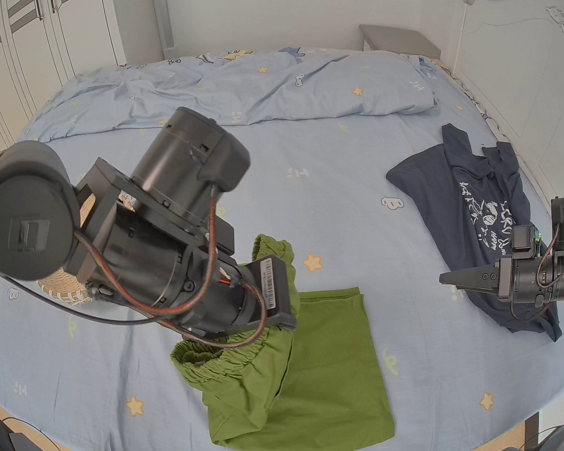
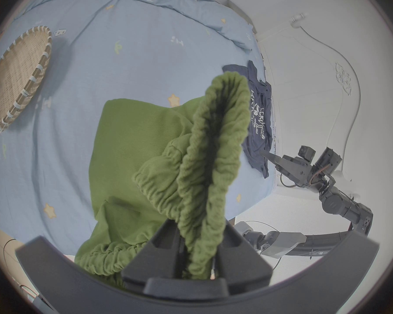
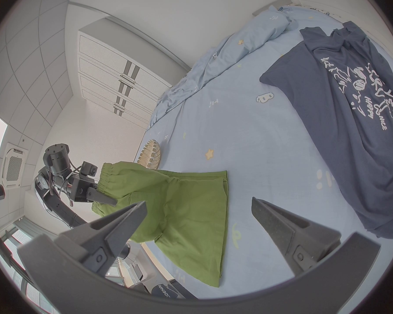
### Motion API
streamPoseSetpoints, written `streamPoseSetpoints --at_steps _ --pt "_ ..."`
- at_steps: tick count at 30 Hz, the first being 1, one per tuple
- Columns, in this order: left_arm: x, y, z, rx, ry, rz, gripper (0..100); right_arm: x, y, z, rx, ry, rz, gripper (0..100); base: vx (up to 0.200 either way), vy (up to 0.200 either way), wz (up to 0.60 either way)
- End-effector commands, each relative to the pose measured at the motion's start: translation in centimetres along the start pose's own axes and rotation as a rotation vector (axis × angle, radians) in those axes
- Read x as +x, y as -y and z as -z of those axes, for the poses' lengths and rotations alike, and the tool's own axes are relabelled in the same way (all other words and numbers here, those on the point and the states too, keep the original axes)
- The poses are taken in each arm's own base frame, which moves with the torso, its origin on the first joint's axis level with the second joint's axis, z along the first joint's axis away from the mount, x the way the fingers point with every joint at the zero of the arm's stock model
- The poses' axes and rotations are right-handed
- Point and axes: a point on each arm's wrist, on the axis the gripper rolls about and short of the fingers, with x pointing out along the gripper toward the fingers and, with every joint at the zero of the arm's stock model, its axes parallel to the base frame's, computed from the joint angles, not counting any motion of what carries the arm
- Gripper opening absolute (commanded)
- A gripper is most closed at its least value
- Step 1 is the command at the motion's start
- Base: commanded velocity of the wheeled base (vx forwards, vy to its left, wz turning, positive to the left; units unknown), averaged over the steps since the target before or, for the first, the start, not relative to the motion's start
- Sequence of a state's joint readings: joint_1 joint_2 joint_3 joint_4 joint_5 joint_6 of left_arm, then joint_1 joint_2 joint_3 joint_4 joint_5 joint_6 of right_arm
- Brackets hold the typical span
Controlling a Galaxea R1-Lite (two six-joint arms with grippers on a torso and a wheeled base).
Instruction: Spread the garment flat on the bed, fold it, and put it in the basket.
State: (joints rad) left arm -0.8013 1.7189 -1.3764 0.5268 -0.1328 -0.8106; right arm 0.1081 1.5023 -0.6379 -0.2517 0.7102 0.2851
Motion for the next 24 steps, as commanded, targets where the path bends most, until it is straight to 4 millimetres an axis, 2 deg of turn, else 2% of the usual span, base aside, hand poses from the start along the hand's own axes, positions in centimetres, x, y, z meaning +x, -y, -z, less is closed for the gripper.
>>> streamPoseSetpoints --at_steps 1,8,9,16,20,23,24 --pt "0.6 0.7 0.6 0.024 -0.016 0.016 0 0.1 0.1 0.0 0.002 -0.003 0.000 100 0.000 0.000 0.00" --pt "1.1 1.7 1.0 0.053 -0.009 0.054 0 0.1 0.1 0.0 0.001 -0.002 0.000 100 0.000 0.000 0.00" --pt "1.3 1.7 1.1 0.056 -0.015 0.052 100 0.1 0.1 0.0 0.001 -0.002 0.000 100 0.000 0.000 0.00" --pt "2.7 3.1 1.8 0.087 -0.016 0.099 100 0.1 0.1 0.1 0.003 -0.006 0.001 100 0.000 0.000 0.00" --pt "3.6 4.8 2.5 0.064 0.022 0.211 100 0.0 0.1 0.0 0.001 0.000 0.002 100 0.000 0.000 0.00" --pt "3.9 4.2 2.3 0.015 0.031 0.266 100 0.0 0.2 0.0 0.003 0.001 0.004 100 0.000 0.000 0.00" --pt "3.9 3.4 1.8 -0.014 0.035 0.279 100 0.0 0.2 -0.1 0.004 0.003 0.006 100 0.000 0.000 0.00"
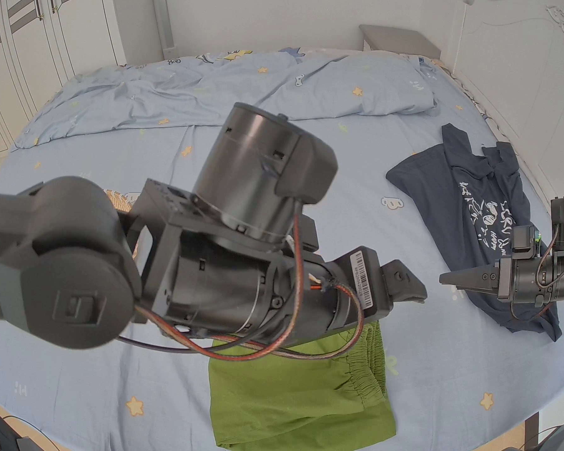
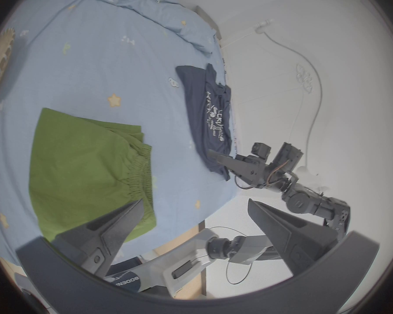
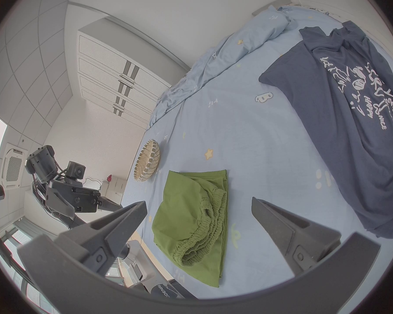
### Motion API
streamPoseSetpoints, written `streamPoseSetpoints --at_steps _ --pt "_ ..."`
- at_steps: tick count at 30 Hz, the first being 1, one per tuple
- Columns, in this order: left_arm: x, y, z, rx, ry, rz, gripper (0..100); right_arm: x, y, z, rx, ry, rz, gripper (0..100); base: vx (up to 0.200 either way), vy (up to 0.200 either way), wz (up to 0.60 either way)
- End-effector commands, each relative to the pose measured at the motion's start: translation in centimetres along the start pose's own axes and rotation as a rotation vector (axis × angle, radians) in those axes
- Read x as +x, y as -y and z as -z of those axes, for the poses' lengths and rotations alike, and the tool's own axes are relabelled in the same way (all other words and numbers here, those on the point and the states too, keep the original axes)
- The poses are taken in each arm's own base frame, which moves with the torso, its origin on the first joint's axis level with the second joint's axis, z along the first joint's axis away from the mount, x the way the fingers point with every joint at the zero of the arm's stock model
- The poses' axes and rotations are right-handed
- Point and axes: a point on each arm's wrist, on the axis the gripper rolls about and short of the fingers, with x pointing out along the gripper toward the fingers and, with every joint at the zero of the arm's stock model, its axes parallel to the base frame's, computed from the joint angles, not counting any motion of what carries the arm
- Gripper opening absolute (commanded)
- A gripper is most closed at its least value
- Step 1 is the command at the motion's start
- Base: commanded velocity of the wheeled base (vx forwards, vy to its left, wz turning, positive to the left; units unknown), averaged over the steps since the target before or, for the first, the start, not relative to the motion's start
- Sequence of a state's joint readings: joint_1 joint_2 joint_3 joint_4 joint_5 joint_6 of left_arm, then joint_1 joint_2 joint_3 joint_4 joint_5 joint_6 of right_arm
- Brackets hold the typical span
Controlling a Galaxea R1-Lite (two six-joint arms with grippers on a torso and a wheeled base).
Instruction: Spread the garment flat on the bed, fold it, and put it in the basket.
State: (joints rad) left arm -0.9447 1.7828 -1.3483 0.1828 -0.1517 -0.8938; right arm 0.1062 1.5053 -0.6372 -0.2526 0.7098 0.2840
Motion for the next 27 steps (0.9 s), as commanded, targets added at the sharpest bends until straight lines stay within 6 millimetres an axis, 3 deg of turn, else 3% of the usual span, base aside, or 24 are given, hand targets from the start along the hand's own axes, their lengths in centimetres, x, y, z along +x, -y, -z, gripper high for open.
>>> streamPoseSetpoints --at_steps 1,3,4,5,6,7,8,9,13,16,20,27 --pt "0.1 -2.8 -0.6 -0.095 -0.001 0.023 100 -0.1 0.1 -0.1 0.002 0.004 0.004 100 0.000 0.000 0.00" --pt "-1.2 -4.8 -1.5 -0.135 -0.004 0.039 100 -0.1 0.1 -0.1 0.002 0.004 0.004 100 0.000 0.000 0.00" --pt "-1.2 -4.8 -1.5 -0.135 -0.004 0.039 100 -0.1 0.1 -0.1 0.002 0.004 0.004 100 0.000 0.000 0.00" --pt "-2.2 -7.5 -2.5 -0.191 -0.027 0.055 100 -0.1 0.1 -0.1 0.002 0.006 0.005 100 0.000 0.000 0.00" --pt "-2.2 -7.5 -2.5 -0.191 -0.027 0.055 100 -0.1 0.1 -0.1 0.002 0.006 0.005 100 0.000 0.000 0.00" --pt "-3.1 -10.7 -3.8 -0.249 -0.029 0.059 100 -0.1 0.1 -0.1 0.001 0.005 0.004 100 0.000 0.000 0.00" --pt "-3.2 -11.5 -3.9 -0.260 -0.031 0.058 100 -0.1 0.1 -0.1 0.000 0.006 0.003 100 0.000 0.000 0.00" --pt "-3.8 -14.0 -4.2 -0.282 -0.034 0.050 100 -0.1 0.0 -0.1 0.001 0.004 0.001 100 0.000 0.000 0.00" --pt "-5.4 -20.3 -3.4 -0.244 -0.005 -0.016 100 -0.2 -0.3 0.0 -0.008 0.005 -0.007 100 0.000 0.000 0.00" --pt "-4.6 -23.9 -1.9 -0.190 -0.053 -0.067 100 -0.4 -0.6 0.1 -0.015 0.010 -0.011 100 0.000 0.000 0.00" --pt "-2.8 -25.8 -0.7 -0.178 -0.120 -0.091 100 -0.5 -0.8 0.2 -0.020 0.008 -0.018 100 0.000 0.000 0.00" --pt "-0.9 -26.6 0.0 -0.201 -0.187 -0.101 100 -0.5 -0.8 0.2 -0.018 0.005 -0.018 100 0.000 0.000 0.00"
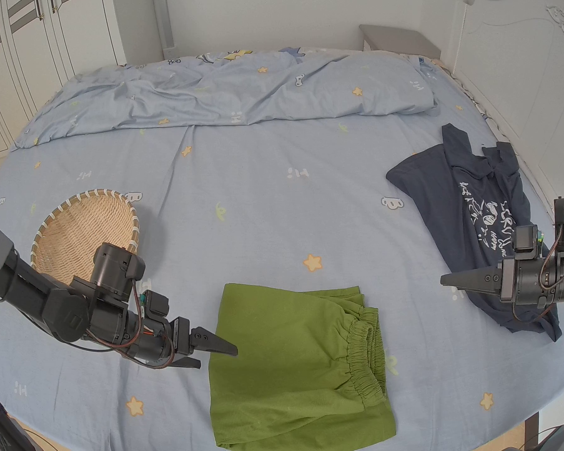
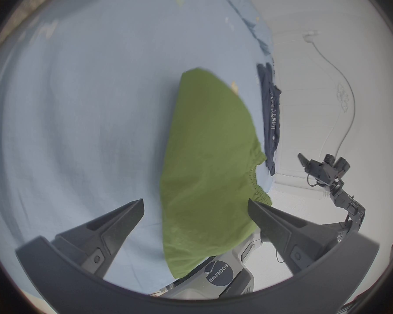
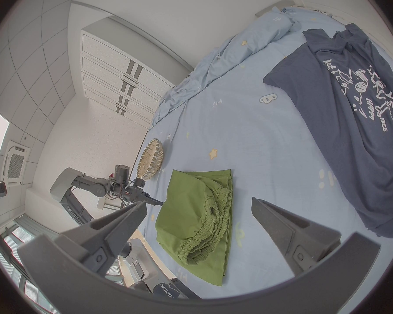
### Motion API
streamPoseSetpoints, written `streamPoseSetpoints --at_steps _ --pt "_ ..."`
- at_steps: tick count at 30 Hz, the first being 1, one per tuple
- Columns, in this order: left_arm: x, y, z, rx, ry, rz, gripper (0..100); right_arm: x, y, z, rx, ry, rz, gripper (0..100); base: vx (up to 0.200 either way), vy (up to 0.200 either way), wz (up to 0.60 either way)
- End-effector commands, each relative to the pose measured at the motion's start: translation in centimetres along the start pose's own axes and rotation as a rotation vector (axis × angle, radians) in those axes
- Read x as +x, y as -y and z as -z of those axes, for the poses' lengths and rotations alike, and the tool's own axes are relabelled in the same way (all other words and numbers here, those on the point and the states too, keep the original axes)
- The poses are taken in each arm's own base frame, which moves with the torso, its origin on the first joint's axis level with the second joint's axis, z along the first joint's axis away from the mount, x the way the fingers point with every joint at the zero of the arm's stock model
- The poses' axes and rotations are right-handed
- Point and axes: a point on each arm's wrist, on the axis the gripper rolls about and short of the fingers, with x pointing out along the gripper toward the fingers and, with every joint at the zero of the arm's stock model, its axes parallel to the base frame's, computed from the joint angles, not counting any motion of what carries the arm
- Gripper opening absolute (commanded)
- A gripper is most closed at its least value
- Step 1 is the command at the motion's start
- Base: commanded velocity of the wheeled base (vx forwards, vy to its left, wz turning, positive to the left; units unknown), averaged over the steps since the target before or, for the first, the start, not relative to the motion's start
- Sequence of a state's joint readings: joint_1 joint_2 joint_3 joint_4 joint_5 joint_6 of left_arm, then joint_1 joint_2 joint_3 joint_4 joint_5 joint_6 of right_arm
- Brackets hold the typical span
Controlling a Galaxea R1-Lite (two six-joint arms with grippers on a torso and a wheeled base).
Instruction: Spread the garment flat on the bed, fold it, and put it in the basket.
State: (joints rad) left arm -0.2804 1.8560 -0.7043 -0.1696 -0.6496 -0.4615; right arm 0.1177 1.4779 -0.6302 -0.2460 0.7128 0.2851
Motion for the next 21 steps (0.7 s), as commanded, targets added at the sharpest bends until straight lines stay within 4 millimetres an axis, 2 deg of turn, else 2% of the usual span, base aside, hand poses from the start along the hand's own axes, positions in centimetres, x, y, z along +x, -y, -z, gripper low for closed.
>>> streamPoseSetpoints --at_steps 1,7,10,14,21 --pt "2.1 -1.8 0.5 -0.058 -0.074 -0.030 100 -0.1 -0.2 0.0 -0.006 0.003 -0.004 100 0.000 0.000 0.00" --pt "3.7 -0.6 0.7 -0.056 -0.070 0.007 100 -0.1 -0.2 0.1 -0.005 0.001 -0.004 100 0.000 0.000 0.00" --pt "5.5 -0.2 0.5 -0.057 -0.039 0.026 100 -0.1 -0.1 0.0 -0.004 0.002 -0.003 100 0.000 0.000 0.00" --pt "6.8 0.4 0.4 -0.042 0.016 0.008 100 -0.1 -0.1 0.0 -0.004 0.002 -0.003 100 0.000 0.000 0.00" --pt "7.4 0.8 0.7 -0.049 0.016 0.002 100 -0.1 -0.1 0.0 -0.003 0.003 -0.002 100 0.000 0.000 0.00"
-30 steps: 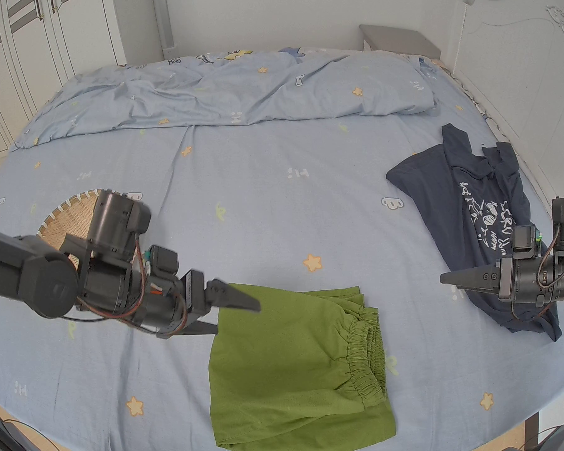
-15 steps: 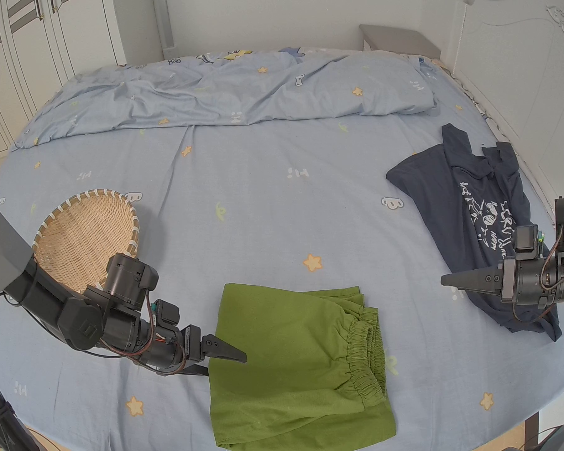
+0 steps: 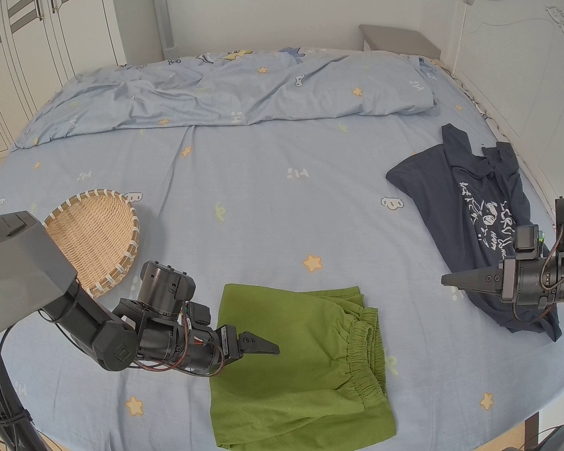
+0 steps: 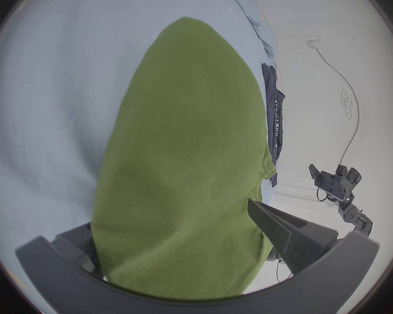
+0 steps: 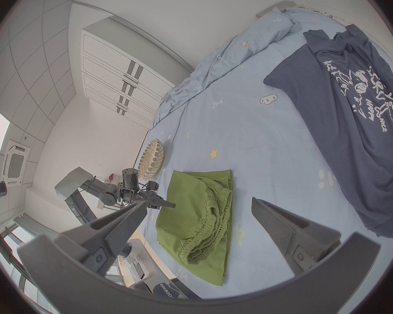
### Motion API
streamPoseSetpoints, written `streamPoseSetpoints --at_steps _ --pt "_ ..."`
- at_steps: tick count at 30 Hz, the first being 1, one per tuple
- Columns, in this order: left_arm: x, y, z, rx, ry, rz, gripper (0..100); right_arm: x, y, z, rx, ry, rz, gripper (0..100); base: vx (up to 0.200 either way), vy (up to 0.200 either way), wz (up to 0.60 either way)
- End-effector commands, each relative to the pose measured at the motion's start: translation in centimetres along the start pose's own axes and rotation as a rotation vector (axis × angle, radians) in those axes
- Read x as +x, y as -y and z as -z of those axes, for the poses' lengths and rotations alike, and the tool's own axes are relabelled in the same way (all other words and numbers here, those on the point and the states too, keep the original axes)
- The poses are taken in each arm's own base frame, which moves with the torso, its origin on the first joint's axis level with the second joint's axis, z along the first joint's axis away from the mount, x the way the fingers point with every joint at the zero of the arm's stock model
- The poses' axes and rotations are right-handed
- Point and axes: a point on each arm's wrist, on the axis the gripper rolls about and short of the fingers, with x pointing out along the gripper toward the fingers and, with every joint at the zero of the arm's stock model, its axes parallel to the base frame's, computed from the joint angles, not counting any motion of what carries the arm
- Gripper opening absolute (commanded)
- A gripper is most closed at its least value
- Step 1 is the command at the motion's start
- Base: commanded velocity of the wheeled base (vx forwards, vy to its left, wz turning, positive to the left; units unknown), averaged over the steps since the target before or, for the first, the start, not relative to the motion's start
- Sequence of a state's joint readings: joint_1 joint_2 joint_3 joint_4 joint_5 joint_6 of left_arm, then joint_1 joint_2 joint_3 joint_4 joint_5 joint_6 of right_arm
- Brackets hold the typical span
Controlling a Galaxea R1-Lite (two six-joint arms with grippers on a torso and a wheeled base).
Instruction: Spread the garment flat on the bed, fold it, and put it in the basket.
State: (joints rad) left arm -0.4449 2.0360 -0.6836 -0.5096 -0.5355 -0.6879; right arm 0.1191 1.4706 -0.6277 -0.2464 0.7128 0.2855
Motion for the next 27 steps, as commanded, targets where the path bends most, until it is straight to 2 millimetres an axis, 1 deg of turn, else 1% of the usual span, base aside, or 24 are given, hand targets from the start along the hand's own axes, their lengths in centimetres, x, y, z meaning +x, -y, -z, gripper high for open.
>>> streamPoseSetpoints --at_steps 1,8,9,14,15,16,17,18,20,24,27 --pt "0.7 0.0 0.5 -0.012 -0.027 -0.006 100 0.0 0.0 0.0 0.000 -0.001 -0.001 100 0.000 0.000 0.00" --pt "0.8 0.5 0.6 -0.013 -0.012 0.019 100 0.1 0.0 0.1 0.001 -0.004 -0.001 100 0.000 0.000 0.00" --pt "0.8 0.5 0.6 -0.013 -0.012 0.019 0 0.1 0.0 0.1 0.001 -0.004 -0.001 100 0.000 0.000 0.00" --pt "0.5 0.6 0.9 -0.006 -0.009 0.023 0 0.1 0.0 0.0 0.000 -0.003 -0.002 100 0.000 0.000 0.00" --pt "0.1 0.7 1.0 0.001 -0.003 0.025 0 0.1 0.0 0.1 0.002 -0.005 -0.001 100 0.000 0.000 0.00" --pt "0.1 0.7 1.0 0.001 -0.003 0.025 0 0.1 0.0 0.1 0.002 -0.005 -0.001 100 0.000 0.000 0.00" --pt "-0.9 0.9 1.1 0.006 0.013 0.032 0 0.1 0.0 0.1 0.001 -0.006 -0.002 100 0.000 0.000 0.00" --pt "-1.2 1.0 1.1 0.007 0.019 0.036 0 0.1 0.0 0.1 0.001 -0.006 -0.002 100 0.000 0.000 0.00" --pt "-1.5 1.2 1.3 0.015 0.022 0.047 0 0.1 0.0 0.1 0.001 -0.006 -0.002 100 0.000 0.000 0.00" --pt "-1.7 1.4 1.2 0.037 0.038 0.052 0 0.1 0.0 0.1 0.000 -0.005 -0.002 100 0.000 0.000 0.00" --pt "-2.4 1.6 0.9 0.055 0.067 0.063 0 0.1 0.0 0.1 0.002 -0.007 -0.002 100 0.000 0.000 0.00"
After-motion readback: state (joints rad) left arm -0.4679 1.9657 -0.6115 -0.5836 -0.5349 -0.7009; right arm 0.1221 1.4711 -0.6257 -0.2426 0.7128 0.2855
